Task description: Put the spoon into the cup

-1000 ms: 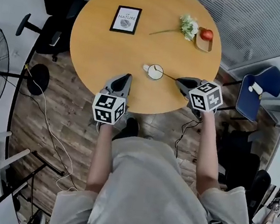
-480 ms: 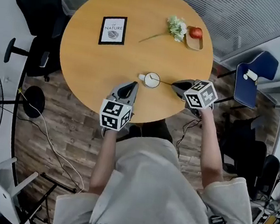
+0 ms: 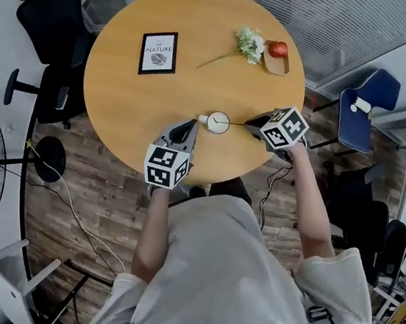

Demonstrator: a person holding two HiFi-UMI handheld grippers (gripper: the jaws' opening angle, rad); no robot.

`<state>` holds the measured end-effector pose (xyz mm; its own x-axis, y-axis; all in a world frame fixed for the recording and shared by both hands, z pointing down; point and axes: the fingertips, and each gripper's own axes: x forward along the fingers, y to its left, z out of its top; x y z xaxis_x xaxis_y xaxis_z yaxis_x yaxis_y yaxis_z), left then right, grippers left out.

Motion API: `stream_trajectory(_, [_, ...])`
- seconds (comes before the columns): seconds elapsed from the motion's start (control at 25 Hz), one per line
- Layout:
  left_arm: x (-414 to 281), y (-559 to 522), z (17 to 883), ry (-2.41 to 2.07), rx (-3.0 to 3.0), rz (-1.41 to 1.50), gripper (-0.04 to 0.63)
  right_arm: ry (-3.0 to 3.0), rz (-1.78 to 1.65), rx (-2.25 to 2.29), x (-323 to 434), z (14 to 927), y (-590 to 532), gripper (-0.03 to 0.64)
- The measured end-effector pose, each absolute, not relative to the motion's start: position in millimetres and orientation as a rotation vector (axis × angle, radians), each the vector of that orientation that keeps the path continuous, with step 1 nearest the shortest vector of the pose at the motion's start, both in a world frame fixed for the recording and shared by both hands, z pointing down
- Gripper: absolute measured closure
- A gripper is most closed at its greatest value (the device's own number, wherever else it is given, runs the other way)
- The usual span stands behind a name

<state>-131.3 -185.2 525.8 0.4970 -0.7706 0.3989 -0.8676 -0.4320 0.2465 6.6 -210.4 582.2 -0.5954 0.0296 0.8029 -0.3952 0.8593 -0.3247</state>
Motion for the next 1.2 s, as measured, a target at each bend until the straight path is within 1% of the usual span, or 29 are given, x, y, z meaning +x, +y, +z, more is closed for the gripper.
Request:
stream_trajectory(0.44, [-149,-194,527,-1.423,2.282,0.343,0.586,-2.089,0.65,0.098,-1,593,-216,0.615])
stream_trajectory(0.64, [-145,-192,534,-1.413,2.273,0.346,0.586,-2.083,0.649,0.037,-3,592,-211,0.615])
stream_trajectory(1.2, [-156,-194,540,-1.429,2.243,0.372,0.586,-1.999,0.621,-0.024,-13,613,-212,0.615])
